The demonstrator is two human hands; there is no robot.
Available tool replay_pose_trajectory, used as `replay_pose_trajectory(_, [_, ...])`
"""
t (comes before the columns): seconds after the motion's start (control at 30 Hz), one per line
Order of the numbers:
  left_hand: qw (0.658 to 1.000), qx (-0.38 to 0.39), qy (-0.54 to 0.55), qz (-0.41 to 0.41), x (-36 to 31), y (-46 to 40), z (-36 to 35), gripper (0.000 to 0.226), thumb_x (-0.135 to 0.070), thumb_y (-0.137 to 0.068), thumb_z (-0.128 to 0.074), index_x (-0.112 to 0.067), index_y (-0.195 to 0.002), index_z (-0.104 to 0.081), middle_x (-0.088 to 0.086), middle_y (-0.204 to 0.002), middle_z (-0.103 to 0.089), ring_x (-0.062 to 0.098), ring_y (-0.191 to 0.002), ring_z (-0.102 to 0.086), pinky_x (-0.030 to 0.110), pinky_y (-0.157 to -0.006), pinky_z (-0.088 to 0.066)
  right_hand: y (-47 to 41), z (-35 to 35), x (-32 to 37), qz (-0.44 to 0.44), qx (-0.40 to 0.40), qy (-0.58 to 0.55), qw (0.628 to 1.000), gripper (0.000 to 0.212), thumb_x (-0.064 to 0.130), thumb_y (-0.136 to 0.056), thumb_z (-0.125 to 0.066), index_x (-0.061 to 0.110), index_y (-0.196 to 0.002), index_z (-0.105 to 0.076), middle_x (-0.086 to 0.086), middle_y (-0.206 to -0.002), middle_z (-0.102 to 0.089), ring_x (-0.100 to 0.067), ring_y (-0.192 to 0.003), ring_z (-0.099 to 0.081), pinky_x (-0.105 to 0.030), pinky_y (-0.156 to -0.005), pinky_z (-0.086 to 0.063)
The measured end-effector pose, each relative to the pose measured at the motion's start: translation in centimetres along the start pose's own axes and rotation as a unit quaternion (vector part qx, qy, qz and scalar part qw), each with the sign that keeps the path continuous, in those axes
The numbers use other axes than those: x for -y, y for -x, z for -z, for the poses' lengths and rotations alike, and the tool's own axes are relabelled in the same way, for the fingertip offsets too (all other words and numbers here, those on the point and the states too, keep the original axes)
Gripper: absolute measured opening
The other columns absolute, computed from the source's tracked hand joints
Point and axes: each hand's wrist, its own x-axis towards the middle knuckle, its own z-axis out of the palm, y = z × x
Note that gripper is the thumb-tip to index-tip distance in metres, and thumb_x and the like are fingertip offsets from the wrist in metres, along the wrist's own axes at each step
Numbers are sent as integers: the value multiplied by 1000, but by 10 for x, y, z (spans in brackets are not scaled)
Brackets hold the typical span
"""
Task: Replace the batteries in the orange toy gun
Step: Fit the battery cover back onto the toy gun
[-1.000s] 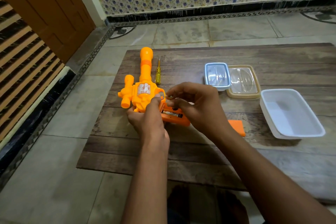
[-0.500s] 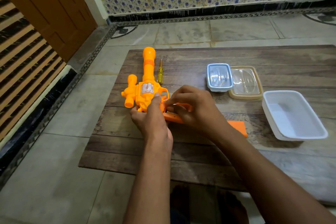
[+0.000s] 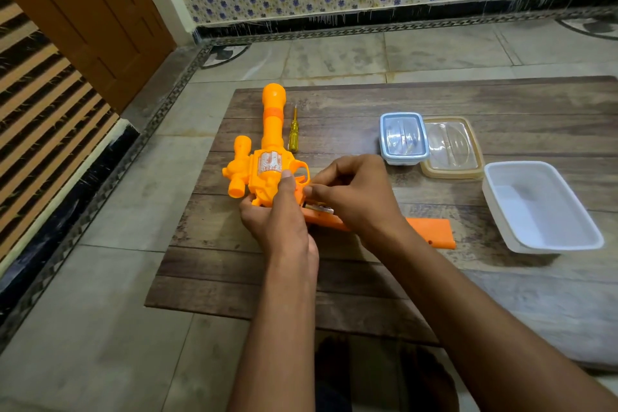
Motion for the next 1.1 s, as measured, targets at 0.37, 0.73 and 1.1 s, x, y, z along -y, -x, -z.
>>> replay_pose_trajectory(0.37, [1000,-4,-7,12,1,4,-3,50,-5,-86,-83,-7,-132,-64,11,-122,-75,29,-107,-75,55,-97,-60,1,4,9,-119,-13,-59,991,8,-8,-79,-70,-11,-73,-74,-17,-65,-71,-18,-62,-67,-35,-69,-59])
replay_pose_trajectory(0.73, [1000,14,3,18,-3,7,-2,50,-11,-88,-83,-18,-133,-64,4,-120,-76,25,-102,-77,56,-90,-62,17,32,19,-2,-9,17,1000,19,-7,-85,-70,10,-92,-76,-3,-90,-77,-12,-86,-75,-30,-73,-65])
replay_pose_trajectory(1.1, [999,9,11,31,-12,22,7,54,-7,-85,-85,-14,-134,-63,6,-120,-76,22,-96,-78,48,-81,-65,47,105,45,-37,142,492,858,36,0,-84,-69,11,-119,-72,-13,-122,-66,-29,-110,-64,-32,-84,-52])
